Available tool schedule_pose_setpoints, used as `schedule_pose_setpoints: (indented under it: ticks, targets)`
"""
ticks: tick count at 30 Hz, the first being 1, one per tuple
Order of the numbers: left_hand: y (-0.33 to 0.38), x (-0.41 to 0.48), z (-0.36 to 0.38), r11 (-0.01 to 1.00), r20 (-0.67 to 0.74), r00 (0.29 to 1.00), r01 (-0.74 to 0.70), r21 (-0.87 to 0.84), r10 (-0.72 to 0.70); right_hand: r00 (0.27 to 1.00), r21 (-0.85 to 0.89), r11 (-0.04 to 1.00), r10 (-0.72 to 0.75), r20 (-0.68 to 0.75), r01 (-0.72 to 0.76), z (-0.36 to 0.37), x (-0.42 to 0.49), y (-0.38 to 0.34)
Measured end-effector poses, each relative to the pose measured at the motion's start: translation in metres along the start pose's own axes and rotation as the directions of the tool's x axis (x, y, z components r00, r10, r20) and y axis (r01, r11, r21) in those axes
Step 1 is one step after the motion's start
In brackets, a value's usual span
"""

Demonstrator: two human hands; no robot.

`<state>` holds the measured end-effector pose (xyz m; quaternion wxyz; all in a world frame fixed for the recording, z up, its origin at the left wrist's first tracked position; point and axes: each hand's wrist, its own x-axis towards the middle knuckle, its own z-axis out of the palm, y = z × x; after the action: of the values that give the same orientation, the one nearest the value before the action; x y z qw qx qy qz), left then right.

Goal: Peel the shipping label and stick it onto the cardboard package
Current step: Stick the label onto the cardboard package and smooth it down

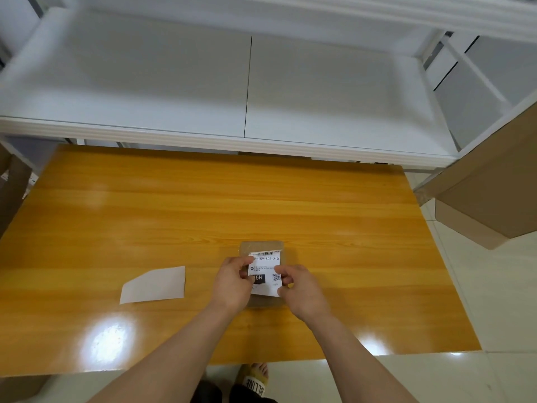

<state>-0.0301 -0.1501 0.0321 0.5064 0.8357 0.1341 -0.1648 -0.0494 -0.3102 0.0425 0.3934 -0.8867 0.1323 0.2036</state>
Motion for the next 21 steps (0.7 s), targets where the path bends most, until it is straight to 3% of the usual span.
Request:
schedule_pose_setpoints:
  ticks: [21]
  targets:
    - [-0.0021, 0.0026, -0.0021, 1.000, -0.014, 1.000, -0.007, 0.031, 0.007, 0.999, -0.037, 0.998, -0.044, -0.016, 0.043, 0.0002, 0.0029, 0.0001]
